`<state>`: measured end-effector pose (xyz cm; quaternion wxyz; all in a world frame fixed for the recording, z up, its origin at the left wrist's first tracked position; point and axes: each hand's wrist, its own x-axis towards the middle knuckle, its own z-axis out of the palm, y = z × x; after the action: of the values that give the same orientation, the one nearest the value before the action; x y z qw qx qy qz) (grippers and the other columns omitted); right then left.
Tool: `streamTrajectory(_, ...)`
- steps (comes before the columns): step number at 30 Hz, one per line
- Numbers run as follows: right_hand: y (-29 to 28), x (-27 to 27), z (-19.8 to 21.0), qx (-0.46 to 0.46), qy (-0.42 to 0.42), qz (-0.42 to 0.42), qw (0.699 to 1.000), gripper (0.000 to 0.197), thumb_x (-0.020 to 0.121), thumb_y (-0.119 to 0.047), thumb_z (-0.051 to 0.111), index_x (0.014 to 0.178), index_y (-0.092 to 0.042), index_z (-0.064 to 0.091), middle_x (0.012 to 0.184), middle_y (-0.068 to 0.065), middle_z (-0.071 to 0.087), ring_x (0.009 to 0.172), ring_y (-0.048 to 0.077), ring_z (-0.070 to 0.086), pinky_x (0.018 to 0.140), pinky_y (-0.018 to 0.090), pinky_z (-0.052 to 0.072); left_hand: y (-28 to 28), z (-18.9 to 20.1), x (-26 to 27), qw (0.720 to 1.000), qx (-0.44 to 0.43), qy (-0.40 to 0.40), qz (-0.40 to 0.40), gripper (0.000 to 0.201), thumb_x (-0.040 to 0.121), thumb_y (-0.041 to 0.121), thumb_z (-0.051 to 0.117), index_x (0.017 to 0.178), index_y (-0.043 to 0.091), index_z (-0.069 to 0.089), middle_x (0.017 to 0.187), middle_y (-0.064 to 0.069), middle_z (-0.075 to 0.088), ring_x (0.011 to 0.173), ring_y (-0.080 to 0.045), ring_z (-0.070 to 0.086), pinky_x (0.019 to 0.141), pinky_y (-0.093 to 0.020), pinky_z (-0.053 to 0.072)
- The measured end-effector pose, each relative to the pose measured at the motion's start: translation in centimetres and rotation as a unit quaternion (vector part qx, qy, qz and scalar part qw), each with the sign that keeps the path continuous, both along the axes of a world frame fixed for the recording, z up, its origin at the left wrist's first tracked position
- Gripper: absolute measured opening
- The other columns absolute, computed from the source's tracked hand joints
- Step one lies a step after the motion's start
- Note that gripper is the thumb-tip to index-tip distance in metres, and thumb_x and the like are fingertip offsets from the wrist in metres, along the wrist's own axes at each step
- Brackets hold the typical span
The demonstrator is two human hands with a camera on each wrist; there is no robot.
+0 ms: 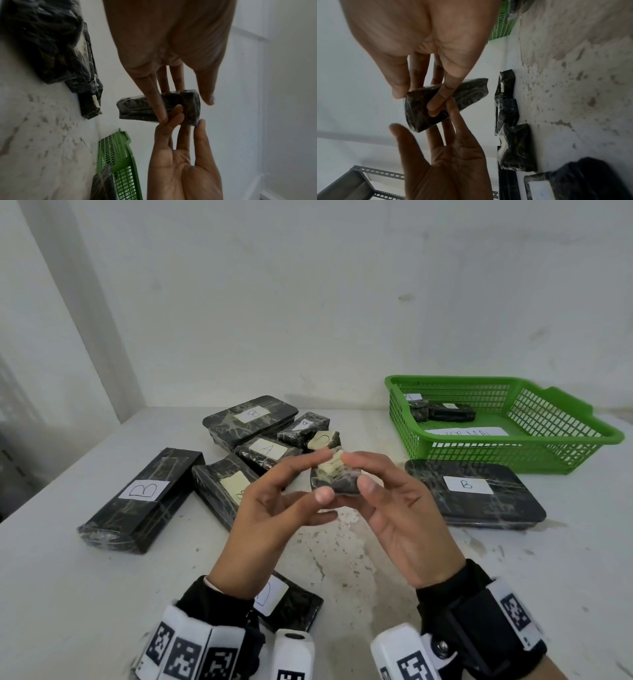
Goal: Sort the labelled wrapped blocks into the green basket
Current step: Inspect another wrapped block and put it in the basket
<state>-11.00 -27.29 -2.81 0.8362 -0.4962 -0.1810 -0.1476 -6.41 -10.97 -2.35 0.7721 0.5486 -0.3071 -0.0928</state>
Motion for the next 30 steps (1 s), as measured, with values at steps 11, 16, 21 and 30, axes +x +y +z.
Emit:
streamTrajectory(11,0.7,-0.1,-0.5,-0.050,0.012,-0.086,0.995,0.030,0.080,-0.029,0.075,0.099,-0.007,0.071,0.103,0.013,0.068,0.094,0.026,0.070,0.080,0.029,0.055,-0.3,-0.5,-0.1,0.998,-0.018,-0.006,0.059,0.025,0.078,0.015,0.075,0.098,0.000,0.071,0.098,-0.016,0.075,0.084,-0.038,0.072,0.071,-0.027,0.057)
streamTrajectory(16,1.0,-0.2,-0.4,-0.044,0.032,-0.059,0.997,0.041,0.077,-0.033,0.075,0.100,-0.001,0.067,0.093,0.008,0.072,0.084,0.017,0.070,0.076,0.024,0.054,-0.2,-0.2,-0.1,0.997,-0.007,-0.001,0.074,0.023,0.076,0.011,0.076,0.093,-0.004,0.071,0.084,-0.016,0.075,0.072,-0.026,0.073,0.063,-0.022,0.055)
streamTrajectory(21,1.0,-0.3,-0.6,-0.051,0.024,-0.099,0.994,0.031,0.073,-0.030,0.078,0.092,-0.007,0.071,0.093,0.005,0.070,0.082,0.020,0.069,0.071,0.024,0.053,-0.2,-0.4,-0.1,0.999,-0.011,-0.006,0.046,0.022,0.077,0.012,0.075,0.095,-0.001,0.072,0.085,-0.019,0.074,0.077,-0.030,0.073,0.067,-0.025,0.055)
streamTrajectory(30,1.1,-0.1,-0.6,-0.068,0.030,-0.094,0.993,0.034,0.070,-0.043,0.082,0.090,-0.017,0.074,0.092,0.002,0.070,0.073,0.017,0.067,0.067,0.024,0.051,0.2,-0.5,0.4,1.000,-0.009,-0.006,0.022,0.023,0.074,0.014,0.078,0.092,0.000,0.073,0.078,-0.009,0.072,0.066,-0.017,0.064,0.062,-0.020,0.051)
